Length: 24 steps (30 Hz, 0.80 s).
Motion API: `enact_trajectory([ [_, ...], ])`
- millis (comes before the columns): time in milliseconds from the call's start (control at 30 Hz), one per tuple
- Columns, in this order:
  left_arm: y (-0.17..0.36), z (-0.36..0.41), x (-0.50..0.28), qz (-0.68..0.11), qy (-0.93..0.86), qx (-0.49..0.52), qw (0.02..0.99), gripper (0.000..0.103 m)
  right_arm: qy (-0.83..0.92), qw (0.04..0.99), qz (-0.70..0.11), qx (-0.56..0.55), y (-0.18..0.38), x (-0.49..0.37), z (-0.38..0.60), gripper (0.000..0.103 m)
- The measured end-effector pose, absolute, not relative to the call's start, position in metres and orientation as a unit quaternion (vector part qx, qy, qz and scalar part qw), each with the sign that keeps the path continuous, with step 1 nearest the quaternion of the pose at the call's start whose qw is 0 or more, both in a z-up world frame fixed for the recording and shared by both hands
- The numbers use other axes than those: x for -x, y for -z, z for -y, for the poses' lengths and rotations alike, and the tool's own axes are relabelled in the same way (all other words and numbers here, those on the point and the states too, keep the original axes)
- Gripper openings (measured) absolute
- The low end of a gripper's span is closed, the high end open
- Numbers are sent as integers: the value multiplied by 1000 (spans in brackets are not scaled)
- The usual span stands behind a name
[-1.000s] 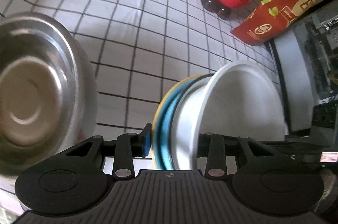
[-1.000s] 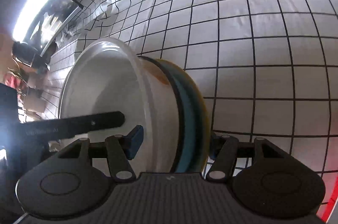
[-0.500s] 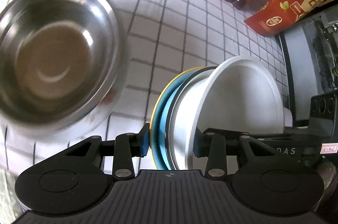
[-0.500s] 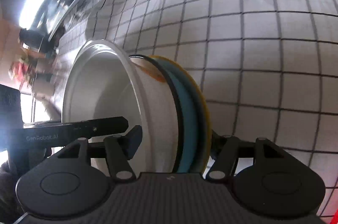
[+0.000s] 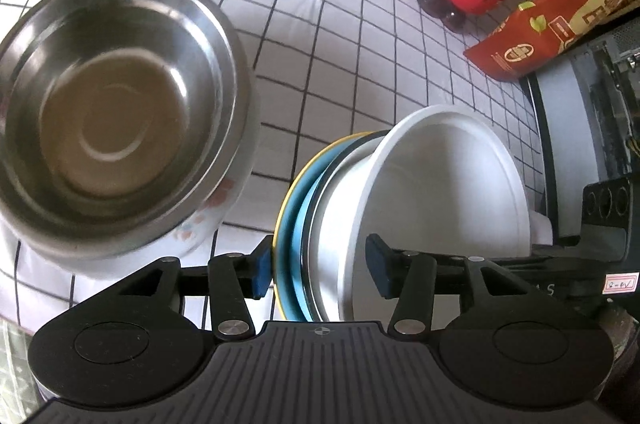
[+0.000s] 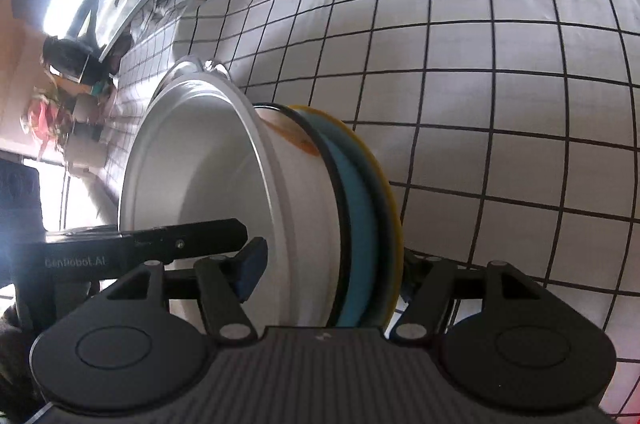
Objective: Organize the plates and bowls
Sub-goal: 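Lower the nested bowls onto the white bowl in the stack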
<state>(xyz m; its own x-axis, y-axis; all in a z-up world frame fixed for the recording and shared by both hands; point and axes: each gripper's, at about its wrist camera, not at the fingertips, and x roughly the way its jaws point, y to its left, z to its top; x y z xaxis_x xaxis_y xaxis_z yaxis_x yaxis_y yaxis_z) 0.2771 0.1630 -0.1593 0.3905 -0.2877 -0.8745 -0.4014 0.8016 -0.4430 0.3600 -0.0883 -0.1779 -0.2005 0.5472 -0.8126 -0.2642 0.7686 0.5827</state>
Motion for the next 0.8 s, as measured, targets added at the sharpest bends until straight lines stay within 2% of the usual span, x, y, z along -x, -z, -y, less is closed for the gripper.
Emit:
enact_trajectory([
  [467,163,-170,-266,-540,-21,334,772,52,-307,682,-664,-25,163,-351,78,65],
  [800,163,-171,-264,-544,-8,332,771,52,-295,667,-680,-79,167,-350,87,64],
])
